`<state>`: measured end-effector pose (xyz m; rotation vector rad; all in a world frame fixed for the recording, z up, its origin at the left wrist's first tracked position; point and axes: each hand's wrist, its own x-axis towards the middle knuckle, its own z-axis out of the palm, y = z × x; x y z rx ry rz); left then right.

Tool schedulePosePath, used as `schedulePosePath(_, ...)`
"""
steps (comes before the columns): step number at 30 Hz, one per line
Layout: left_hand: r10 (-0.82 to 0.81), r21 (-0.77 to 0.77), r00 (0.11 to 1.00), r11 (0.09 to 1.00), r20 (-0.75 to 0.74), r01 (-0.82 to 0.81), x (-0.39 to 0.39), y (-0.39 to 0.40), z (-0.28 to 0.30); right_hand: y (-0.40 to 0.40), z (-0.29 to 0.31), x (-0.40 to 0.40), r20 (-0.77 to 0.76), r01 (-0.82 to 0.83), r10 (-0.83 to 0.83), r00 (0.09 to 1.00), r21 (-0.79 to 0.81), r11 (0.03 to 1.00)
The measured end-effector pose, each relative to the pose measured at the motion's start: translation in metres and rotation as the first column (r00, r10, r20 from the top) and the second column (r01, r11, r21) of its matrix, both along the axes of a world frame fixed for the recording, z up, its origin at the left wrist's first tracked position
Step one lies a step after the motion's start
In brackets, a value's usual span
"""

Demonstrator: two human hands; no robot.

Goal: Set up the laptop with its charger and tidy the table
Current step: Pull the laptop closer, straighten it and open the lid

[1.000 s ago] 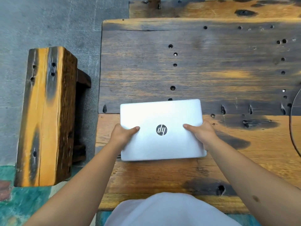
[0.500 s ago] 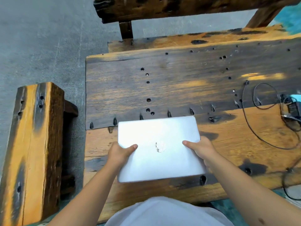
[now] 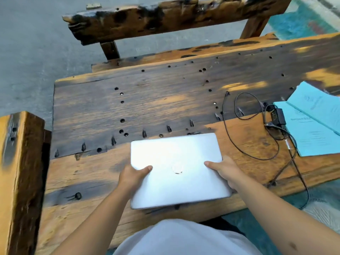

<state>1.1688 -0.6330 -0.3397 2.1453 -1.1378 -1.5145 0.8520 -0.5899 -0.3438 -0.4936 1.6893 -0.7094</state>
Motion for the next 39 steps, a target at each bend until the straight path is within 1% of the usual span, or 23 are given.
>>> schedulePosePath(6,0.040,0.039,0.995,0.998,0.086,-0.043,-0.093,0.015,-0.015,0.003,-0.015,-0.096,0.090,-0.041,0.044,0.995,-0.037,0.998)
schedulePosePath(10,0.058,0.066,0.988,0.995,0.146,-0.068,-0.133,0.022,-0.022,0.003,-0.029,-0.137,0.136,-0.105,0.107,0.985,-0.022,0.994)
schedulePosePath(15,0.066,0.108,0.981,0.990,0.184,-0.087,-0.151,0.024,-0.029,-0.001,-0.046,-0.159,0.214,-0.138,0.133,0.968,0.013,0.990)
schedulePosePath(23,0.093,0.125,0.972,0.985,0.217,-0.122,-0.155,0.011,-0.040,-0.024,-0.068,-0.162,0.297,-0.191,0.178,0.938,0.014,0.981)
schedulePosePath(26,0.087,0.148,0.971,0.981,0.223,-0.122,-0.156,0.001,-0.046,-0.033,-0.075,-0.161,0.243,-0.200,0.192,0.951,0.009,0.980)
schedulePosePath(30,0.113,0.147,0.973,0.979,0.202,-0.144,-0.162,-0.015,-0.054,-0.048,-0.082,-0.164,0.174,-0.161,0.157,0.972,0.009,0.987)
schedulePosePath(32,0.094,0.157,0.974,0.979,0.204,-0.128,-0.169,-0.025,-0.058,-0.057,-0.083,-0.170,0.139,-0.159,0.157,0.978,0.007,0.987)
schedulePosePath(33,0.084,0.164,0.975,0.979,0.206,-0.119,-0.172,-0.030,-0.060,-0.061,-0.084,-0.174,0.105,-0.171,0.171,0.980,-0.001,0.985)
schedulePosePath(35,0.075,0.175,0.976,0.978,0.206,-0.113,-0.180,-0.040,-0.065,-0.070,-0.086,-0.182,-0.011,-0.223,0.224,0.975,0.004,0.975)
schedulePosePath(39,0.054,0.186,0.970,0.977,0.238,-0.100,-0.198,-0.061,-0.076,-0.082,-0.092,-0.196,-0.186,-0.309,0.318,0.930,0.075,0.948)
